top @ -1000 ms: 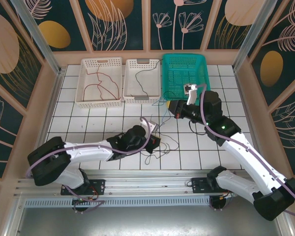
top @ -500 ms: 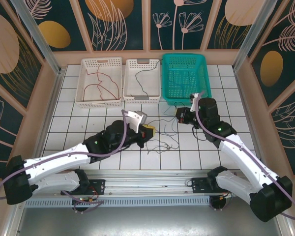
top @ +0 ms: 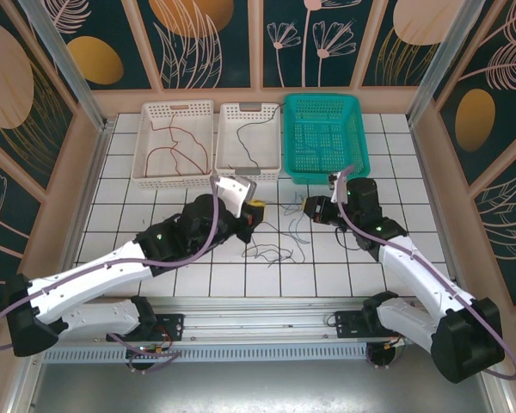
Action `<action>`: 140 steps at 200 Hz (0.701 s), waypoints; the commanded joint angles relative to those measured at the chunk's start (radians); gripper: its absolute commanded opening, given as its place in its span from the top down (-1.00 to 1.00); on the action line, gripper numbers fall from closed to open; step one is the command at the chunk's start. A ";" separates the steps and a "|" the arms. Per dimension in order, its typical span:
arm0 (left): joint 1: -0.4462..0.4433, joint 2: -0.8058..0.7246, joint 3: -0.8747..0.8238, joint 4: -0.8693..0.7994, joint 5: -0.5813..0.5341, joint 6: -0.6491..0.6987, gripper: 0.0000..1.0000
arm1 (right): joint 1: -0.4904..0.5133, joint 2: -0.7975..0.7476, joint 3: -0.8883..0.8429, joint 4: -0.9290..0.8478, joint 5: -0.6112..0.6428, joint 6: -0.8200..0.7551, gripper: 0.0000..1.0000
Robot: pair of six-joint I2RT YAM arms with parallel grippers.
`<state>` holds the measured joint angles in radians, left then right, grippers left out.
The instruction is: Untangle the cables
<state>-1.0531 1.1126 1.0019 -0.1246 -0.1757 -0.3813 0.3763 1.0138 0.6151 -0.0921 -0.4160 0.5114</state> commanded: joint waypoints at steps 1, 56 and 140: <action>0.008 0.029 0.137 0.028 -0.056 0.075 1.00 | -0.023 0.006 -0.042 -0.010 0.047 0.004 0.49; 0.029 0.158 0.340 -0.007 -0.059 0.127 1.00 | -0.022 -0.059 -0.130 0.104 -0.057 0.025 0.17; 0.094 0.276 0.594 -0.075 -0.048 0.156 1.00 | 0.022 -0.064 -0.245 0.331 -0.162 0.045 0.02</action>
<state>-0.9699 1.3674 1.5181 -0.1780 -0.2291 -0.2512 0.3660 0.9508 0.4061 0.1162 -0.5426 0.5415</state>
